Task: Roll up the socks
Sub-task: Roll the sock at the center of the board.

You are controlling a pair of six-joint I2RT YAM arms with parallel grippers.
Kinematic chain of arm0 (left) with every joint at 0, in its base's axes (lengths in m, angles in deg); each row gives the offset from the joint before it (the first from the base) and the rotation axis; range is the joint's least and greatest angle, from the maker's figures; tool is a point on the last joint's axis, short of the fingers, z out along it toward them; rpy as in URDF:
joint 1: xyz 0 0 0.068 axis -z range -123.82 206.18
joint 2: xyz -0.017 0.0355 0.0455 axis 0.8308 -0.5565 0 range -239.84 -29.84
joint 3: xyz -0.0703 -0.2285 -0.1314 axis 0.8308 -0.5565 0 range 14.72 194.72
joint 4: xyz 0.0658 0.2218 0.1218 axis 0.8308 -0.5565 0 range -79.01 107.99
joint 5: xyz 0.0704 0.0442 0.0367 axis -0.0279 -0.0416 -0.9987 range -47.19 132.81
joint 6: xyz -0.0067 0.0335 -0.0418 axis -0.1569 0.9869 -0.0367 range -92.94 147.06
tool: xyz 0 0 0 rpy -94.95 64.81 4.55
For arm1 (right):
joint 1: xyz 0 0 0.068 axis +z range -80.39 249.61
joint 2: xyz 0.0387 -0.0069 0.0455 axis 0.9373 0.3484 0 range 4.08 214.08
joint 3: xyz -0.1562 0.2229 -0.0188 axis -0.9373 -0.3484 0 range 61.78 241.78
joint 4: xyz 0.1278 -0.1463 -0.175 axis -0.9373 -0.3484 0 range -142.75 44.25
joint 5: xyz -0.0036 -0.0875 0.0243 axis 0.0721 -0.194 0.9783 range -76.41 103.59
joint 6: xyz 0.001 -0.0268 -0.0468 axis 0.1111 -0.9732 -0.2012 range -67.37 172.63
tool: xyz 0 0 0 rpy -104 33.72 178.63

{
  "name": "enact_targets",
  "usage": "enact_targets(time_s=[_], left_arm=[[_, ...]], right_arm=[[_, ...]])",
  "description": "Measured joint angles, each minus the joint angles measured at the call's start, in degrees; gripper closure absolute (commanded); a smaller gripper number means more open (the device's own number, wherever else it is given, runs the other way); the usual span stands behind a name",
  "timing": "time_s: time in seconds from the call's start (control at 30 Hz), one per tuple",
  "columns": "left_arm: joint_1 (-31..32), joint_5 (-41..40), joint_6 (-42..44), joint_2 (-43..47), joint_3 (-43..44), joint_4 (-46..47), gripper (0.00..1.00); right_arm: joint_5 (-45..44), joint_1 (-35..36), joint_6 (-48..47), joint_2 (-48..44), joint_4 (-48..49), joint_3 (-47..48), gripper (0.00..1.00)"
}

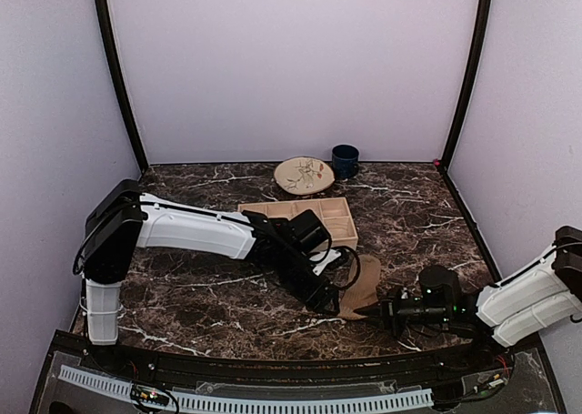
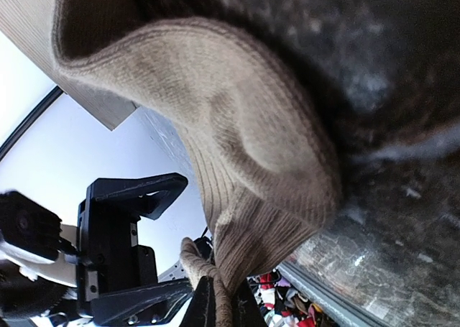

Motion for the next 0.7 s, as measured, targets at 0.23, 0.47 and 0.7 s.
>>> enact_targets(time_s=[0.23, 0.47, 0.7], left_arm=[[1.8, -5.7, 8.1, 10.3, -10.5, 10.0, 0.23], [3.8, -6.8, 17.6, 14.3, -13.8, 18.6, 0.28], [7.1, -10.1, 25.8, 14.2, -16.4, 20.3, 0.36]], right_arm=[[0.3, 0.0, 0.0, -0.3, -0.9, 0.4, 0.98], [1.4, -0.1, 0.0, 0.3, -1.8, 1.9, 0.98], [1.7, -0.2, 0.0, 0.3, -3.0, 2.2, 0.98]])
